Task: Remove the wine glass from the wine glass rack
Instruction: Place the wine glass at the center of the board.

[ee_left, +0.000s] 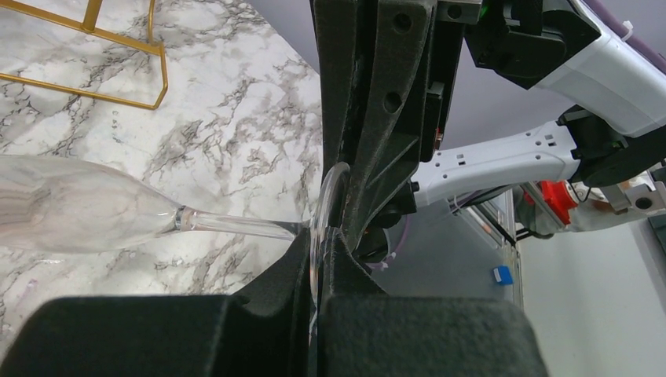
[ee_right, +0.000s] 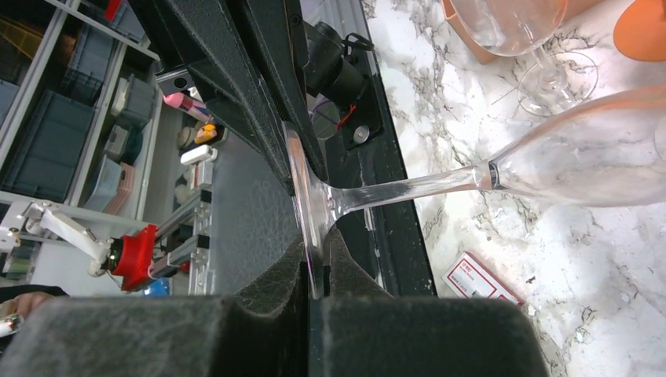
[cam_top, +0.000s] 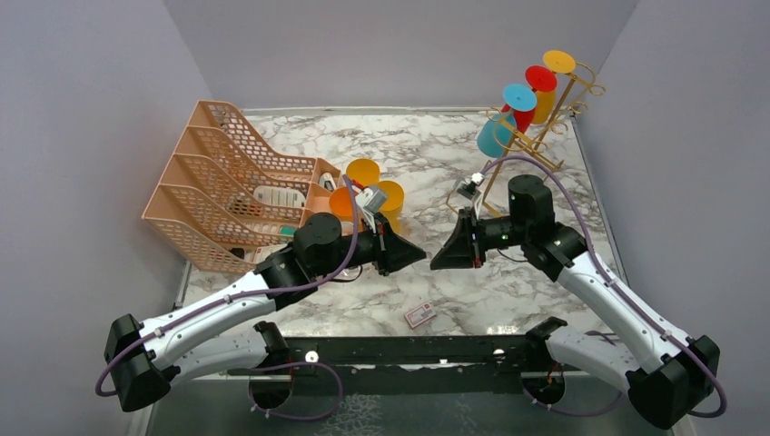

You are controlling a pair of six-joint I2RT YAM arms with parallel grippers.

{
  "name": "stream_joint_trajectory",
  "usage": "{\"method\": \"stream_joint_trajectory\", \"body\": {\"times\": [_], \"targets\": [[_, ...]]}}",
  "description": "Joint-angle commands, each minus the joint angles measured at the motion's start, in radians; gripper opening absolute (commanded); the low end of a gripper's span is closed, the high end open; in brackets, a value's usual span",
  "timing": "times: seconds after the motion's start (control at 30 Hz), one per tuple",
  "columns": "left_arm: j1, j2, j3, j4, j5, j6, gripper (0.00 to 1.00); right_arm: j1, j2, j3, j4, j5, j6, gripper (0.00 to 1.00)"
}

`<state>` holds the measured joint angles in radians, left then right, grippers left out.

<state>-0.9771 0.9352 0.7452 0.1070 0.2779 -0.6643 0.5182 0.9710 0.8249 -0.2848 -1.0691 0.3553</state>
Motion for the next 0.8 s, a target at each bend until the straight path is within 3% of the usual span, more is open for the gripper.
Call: {"method": "stream_joint_trajectory", "body": {"times": [0.0,0.07,0.27,0.43,0.57,0.77], "targets": [[-0.007,0.001,0.006,0.078,0.013,-0.005,0.0,0.025,0.007,0.008,0.001,-0.001,-0.066,0.01],[-0.006,-0.001,0.01,0.058,0.005,-0.003,0.0,0.025,0.001,0.016,-0.04,0.011,-0.092,0.01],[-0.006,-0.031,0.019,-0.029,-0.022,0.016,0.38,0.024,-0.031,0.009,-0.142,0.024,-0.151,0.01],[-0.006,-0.074,0.04,-0.12,-0.096,0.031,0.45,0.026,-0.094,-0.059,-0.086,-0.038,-0.177,0.01],[0.008,-0.077,0.067,-0.174,-0.113,0.058,0.59,0.026,-0.17,-0.144,0.024,-0.089,-0.211,0.01],[0.122,-0.038,0.093,-0.2,-0.021,0.03,0.7,0.026,-0.263,-0.266,0.191,-0.127,-0.288,0.01]]}}
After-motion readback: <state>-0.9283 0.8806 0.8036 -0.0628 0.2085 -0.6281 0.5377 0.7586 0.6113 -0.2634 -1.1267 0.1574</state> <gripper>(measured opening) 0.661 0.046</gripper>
